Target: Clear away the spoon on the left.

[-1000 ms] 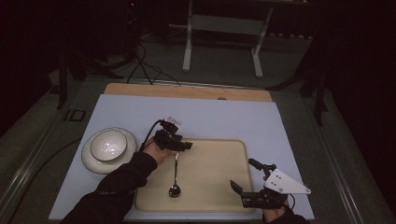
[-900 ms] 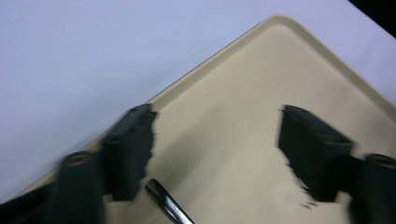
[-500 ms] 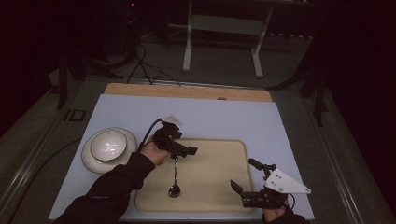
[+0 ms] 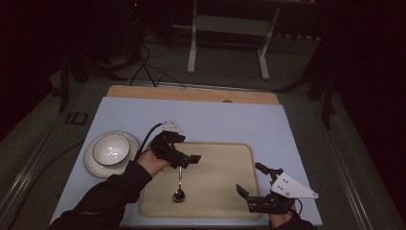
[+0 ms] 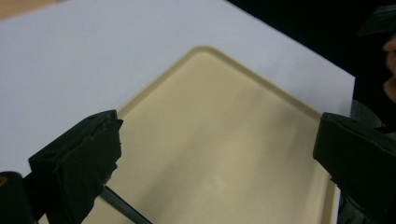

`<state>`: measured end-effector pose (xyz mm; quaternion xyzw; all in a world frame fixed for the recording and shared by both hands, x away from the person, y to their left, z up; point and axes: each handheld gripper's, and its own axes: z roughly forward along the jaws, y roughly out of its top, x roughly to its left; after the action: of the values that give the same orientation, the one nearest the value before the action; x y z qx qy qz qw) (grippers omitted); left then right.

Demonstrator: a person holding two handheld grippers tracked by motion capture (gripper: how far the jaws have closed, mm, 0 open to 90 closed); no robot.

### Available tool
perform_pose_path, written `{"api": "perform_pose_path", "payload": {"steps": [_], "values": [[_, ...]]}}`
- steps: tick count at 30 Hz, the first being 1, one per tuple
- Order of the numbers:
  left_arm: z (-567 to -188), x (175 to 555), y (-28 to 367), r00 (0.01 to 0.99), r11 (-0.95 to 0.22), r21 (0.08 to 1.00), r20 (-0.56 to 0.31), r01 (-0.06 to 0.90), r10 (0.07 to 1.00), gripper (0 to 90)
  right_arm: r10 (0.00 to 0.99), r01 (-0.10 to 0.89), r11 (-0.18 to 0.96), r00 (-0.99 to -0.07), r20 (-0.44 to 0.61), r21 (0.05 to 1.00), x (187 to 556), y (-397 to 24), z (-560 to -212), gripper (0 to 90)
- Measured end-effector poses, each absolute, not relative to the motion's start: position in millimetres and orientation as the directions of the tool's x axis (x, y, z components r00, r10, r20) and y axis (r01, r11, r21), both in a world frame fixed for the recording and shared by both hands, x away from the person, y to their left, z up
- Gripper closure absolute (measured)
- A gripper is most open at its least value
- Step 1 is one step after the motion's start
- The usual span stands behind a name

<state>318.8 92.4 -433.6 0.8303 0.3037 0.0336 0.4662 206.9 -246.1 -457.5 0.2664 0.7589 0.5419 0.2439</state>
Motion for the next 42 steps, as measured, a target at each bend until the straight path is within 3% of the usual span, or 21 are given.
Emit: {"api": "perform_pose_path", "payload": {"steps": [17, 42], "values": [[-420.3, 280.5, 120.3, 0.824, -0.350, 0.840, -0.184, 0.415, 0.535, 1.9, 0.665, 0.135, 0.270, -0.742, -0.083, 0.953, 205.4, -245.1, -456.7, 9.8], [-438.5, 227.3, 165.7, 0.806, -0.303, 0.868, -0.168, 0.394, 0.568, 1.9, 0.668, 0.133, 0.280, -0.738, -0.094, 0.951, 205.1, -244.1, -456.8, 9.8]]}}
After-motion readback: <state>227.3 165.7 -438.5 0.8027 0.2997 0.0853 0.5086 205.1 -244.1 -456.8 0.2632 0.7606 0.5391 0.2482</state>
